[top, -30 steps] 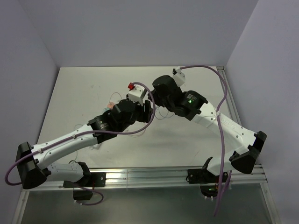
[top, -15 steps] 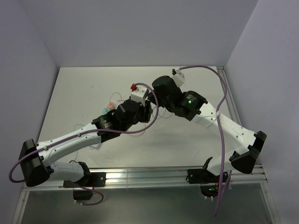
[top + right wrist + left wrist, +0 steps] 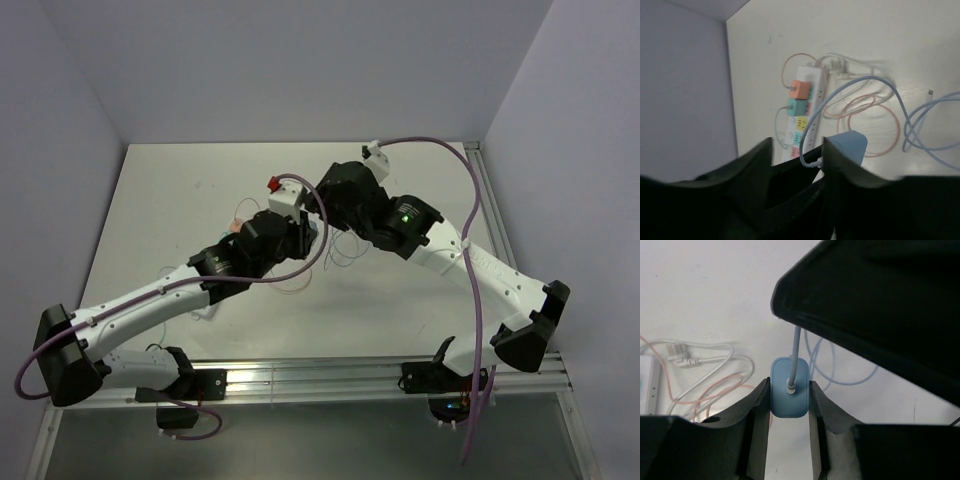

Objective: Insert the plug

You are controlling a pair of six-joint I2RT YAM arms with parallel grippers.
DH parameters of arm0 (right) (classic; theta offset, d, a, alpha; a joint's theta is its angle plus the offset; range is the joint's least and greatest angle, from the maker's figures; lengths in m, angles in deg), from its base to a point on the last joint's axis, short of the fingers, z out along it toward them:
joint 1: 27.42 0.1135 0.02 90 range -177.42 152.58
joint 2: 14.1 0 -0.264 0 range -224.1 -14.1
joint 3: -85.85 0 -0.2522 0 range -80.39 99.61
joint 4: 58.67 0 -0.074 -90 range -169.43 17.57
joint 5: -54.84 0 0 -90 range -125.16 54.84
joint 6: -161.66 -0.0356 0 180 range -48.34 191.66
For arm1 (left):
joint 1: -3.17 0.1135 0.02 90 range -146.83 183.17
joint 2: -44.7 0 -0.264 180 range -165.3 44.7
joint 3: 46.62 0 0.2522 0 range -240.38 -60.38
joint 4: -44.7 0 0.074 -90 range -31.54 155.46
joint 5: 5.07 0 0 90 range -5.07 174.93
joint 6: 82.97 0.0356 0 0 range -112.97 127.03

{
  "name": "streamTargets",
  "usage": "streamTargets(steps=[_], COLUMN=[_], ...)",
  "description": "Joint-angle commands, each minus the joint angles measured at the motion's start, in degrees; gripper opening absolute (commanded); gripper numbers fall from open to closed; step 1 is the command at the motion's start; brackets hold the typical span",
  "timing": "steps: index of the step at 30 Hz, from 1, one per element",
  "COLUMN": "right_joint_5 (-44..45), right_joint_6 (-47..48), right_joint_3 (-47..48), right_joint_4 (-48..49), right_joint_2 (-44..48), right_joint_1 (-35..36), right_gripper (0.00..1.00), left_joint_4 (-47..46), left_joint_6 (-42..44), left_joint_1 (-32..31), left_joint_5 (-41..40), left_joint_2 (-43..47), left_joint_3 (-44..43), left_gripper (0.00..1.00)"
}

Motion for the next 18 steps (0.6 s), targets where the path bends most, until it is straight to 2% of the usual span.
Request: streamTargets(steps=[1, 2, 3, 4, 5, 8, 10, 11, 16, 17, 18], right_joint_5=[-4.06, -7.91, -9.69, -12.05, -17.04, -25.59, -25.7, -25.18, -26.31, -26.84, -27.36], right_joint_6=[7.55, 8.8, 9.77, 10.91, 13.01, 18.64, 21.28, 21.73, 23.4, 23.4, 23.49], right_joint_3=[-0.7, -2.1, -2.9, -3.86, -5.7, -8.17, -8.44, -8.44, -11.95, -12.48, -12.84], right_joint_4=[4.73, 6.56, 7.45, 8.59, 11.04, 15.62, 16.07, 15.73, 17.48, 17.66, 17.83], right_joint_2=[0.03, 0.11, 0.72, 0.99, 1.34, 3.27, 3.98, 4.59, 6.79, 6.97, 6.8], right_joint_1=[-0.24, -1.46, -2.17, -2.96, -3.84, -7.18, -7.8, -7.8, -8.5, -8.68, -8.77], right_gripper=[0.6, 0.64, 0.74, 0.8, 0.81, 0.82, 0.81, 0.81, 0.8, 0.79, 0.79], left_joint_4=[-1.39, -0.95, -0.17, 0.97, 3.68, 9.22, 11.08, 13.09, 14.52, 14.87, 15.57], left_joint_6=[-1.21, -1.21, -1.21, -0.52, -0.25, 0.98, 0.64, 0.29, 0.11, 0.63, 1.85], left_joint_1=[4.09, 5.33, 8.04, 9.37, 10.69, 15.96, 21.4, 26.64, 43.71, 49.58, 51.9], left_joint_5=[4.4, 5.55, 6.61, 7.49, 8.54, 9.69, 11.0, 13.1, 18.12, 19.26, 17.45], left_joint_2=[6.38, 7.36, 8.24, 8.86, 9.64, 10.18, 9.74, 9.31, 6.85, 6.14, 5.35], left_joint_3=[1.75, 2.46, 2.38, 2.03, 0.63, -3.06, -5.09, -7.71, -17.36, -19.23, -21.07], left_gripper=[0.0, 0.0, 0.0, 0.0, 0.0, 0.0, 0.0, 0.0, 0.0, 0.0, 0.0])
